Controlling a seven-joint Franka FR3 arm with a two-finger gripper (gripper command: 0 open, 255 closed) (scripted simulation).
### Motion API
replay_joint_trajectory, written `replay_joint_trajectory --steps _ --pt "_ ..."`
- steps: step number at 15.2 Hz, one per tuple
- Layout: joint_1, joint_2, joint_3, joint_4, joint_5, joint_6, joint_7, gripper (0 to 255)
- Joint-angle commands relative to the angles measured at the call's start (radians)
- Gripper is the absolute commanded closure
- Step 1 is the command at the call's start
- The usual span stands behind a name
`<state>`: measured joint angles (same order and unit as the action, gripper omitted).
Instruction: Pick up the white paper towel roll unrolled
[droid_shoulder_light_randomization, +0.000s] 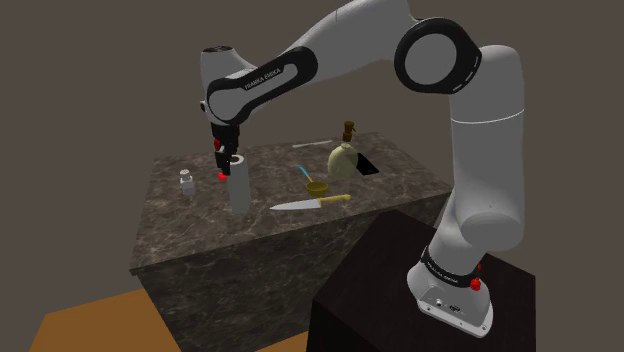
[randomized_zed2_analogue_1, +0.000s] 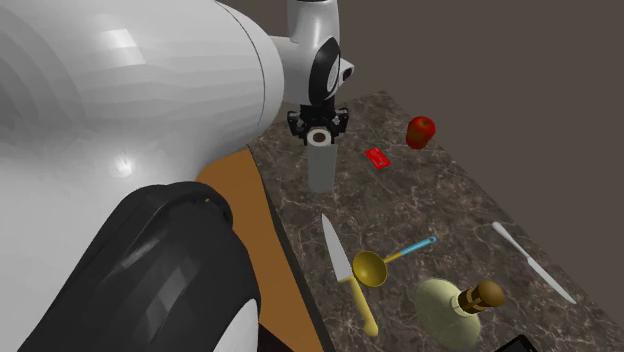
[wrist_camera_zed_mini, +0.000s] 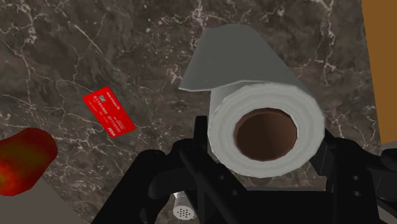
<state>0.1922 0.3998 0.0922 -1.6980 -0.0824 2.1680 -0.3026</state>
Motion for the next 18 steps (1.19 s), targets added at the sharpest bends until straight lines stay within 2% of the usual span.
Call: replay_joint_trajectory --steps 1,6,18 --pt "-0.001 0.001 -0.001 -0.001 -0.001 0.000 0.000 255" --pt "0.000 0.003 -0.001 -0.001 -0.001 0.002 0.001 255" --pt "-0.001 -0.049 0.003 0.088 0.008 -0.138 -0.009 255"
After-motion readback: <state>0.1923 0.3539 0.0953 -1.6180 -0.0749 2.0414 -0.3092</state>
